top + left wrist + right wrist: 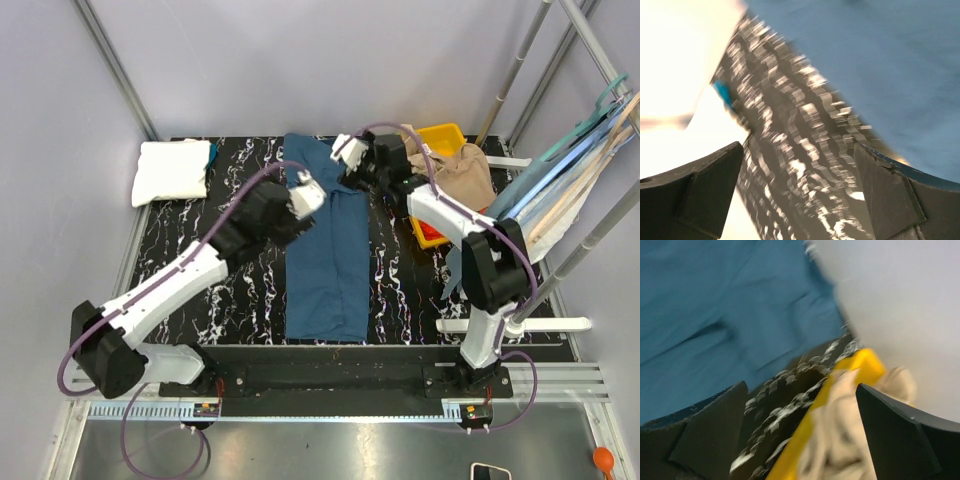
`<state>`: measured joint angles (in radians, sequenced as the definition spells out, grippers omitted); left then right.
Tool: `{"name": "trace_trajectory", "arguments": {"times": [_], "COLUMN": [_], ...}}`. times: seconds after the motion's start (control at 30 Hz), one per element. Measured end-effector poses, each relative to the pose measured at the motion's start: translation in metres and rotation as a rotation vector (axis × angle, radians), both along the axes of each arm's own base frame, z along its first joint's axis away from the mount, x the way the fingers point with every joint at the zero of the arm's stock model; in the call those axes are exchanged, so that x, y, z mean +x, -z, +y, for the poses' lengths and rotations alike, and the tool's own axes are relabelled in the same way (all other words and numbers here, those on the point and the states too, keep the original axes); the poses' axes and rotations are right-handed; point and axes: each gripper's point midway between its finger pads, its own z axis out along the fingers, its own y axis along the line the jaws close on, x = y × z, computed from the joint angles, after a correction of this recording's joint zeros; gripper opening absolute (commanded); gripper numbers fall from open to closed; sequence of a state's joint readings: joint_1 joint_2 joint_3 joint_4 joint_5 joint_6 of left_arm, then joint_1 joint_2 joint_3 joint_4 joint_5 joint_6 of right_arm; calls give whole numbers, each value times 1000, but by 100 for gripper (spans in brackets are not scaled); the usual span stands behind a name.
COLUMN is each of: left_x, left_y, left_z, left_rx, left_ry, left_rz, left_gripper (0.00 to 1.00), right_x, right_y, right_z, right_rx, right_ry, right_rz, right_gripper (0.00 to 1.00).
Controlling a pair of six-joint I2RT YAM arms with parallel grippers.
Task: Fold and stack the t-shirts
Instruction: Fold the tshirt
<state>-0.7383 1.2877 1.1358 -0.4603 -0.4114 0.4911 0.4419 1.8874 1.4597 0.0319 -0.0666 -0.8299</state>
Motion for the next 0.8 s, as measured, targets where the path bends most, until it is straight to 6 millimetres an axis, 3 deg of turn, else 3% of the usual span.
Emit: {"name": "trace_trajectory", "arguments": {"times": [0.13,0.27,0.33,0.4,0.47,0.57,0.8], "left_x": [27,36,36,35,33,19,-39], "left_y": [-11,9,23,32,37,49,93], "left_z": [56,99,113,122,123,109,77], "left_rx": [-44,-46,-53,-61,-73,-106,-154], "left_ry": [-164,-253,-266,-271,-253,-167,22], "left_rz": [-41,-21,16,47,74,162,422], "left_gripper": [99,99,99,99,99,99,99], "right_x": [-72,-164,-187,-194,-198,-206,-261], "right_y": [35,59,53,41,34,39,103], "right_z": [8,15,7,-1,-7,-11,-32], "right_rx": [-72,-140,-139,-120,-108,-101,-151], "right_ry": [-9,-104,-117,-109,-99,-101,-130], "right_rz": [163,310,333,326,325,351,577], "right_gripper": [100,100,99,94,93,93,90]}}
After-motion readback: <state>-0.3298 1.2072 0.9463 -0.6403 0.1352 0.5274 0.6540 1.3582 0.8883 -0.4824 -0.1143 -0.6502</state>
